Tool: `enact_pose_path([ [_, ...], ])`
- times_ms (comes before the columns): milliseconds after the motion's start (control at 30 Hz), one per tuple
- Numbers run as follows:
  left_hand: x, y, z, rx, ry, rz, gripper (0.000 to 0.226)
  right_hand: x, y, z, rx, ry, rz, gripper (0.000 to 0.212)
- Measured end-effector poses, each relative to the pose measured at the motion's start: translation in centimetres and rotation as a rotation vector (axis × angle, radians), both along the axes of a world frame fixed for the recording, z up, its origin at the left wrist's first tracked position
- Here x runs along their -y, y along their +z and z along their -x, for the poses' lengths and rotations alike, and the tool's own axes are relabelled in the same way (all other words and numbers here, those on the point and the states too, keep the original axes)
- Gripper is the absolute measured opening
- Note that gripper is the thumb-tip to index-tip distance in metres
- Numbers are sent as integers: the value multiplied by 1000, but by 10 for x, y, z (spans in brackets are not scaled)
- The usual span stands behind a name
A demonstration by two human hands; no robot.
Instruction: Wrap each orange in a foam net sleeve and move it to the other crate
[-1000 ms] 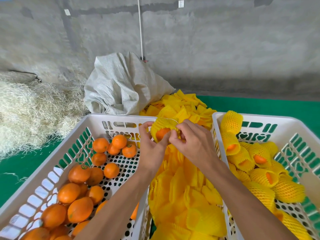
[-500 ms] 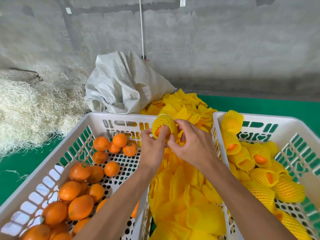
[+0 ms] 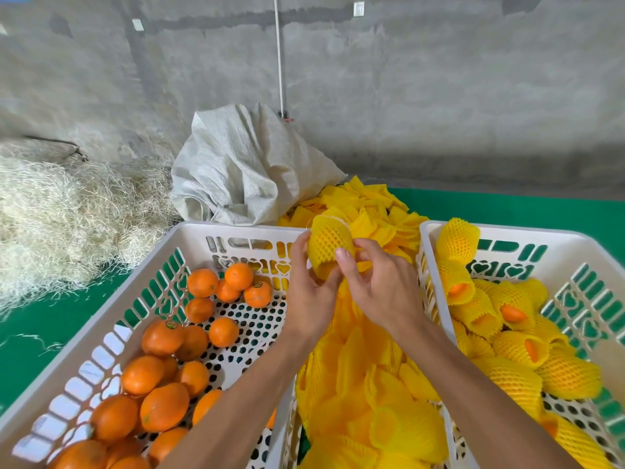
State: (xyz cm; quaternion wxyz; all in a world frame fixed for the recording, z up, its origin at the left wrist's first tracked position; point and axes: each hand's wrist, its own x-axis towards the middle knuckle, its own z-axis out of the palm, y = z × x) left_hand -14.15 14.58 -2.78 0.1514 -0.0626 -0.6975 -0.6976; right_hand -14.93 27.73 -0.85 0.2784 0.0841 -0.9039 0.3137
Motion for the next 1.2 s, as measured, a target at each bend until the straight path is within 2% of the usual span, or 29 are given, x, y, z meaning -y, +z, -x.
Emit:
enact_pose_path([
  [67,-1,-2,-1,-26,-128,103,77,-3,-2,2,91,-79,28,92],
  [133,-4,-3,-2,-70,-230,192,82,-9,-3,7,196,-125,130,99],
  [200,-9,-5,-5,-58,-277,233,82,-19,-1,13,204,-145,244,94],
  [267,-12,-8,-7,-18,-309,321,79,-35,2,20,101,-199,201,85],
  [300,-12,-11,-8,2,-331,425,77,-45,4,24,39,-244,148,82],
  [400,-10,-26,-8,61,-416,912,69,-74,5,33,-47,-426,18,78],
  [500,-8,-33,-7,296,-589,1202,69,-93,-8,36,60,-552,-93,78],
  [567,-5,-35,-9,474,-710,1317,69,-96,-18,36,167,-579,-121,79],
  [667,-5,-35,-11,577,-754,1423,69,-97,-22,38,236,-598,-65,80],
  [733,-5,-35,-10,601,-747,1408,66,-99,-21,39,233,-618,-88,78],
  [833,-7,-36,-8,555,-739,1352,52,-94,-17,39,118,-557,-130,66],
  [933,-11,-32,-4,375,-550,1051,43,-80,-15,39,-8,-344,-156,44],
  [1033,-15,-19,0,143,-166,648,32,-60,-15,35,-83,-86,-112,23],
  [1100,-15,-15,0,23,-26,450,25,-45,-17,29,-55,42,-80,29],
  [1200,-14,-14,-2,-41,72,353,27,-27,-20,22,18,81,-22,37],
])
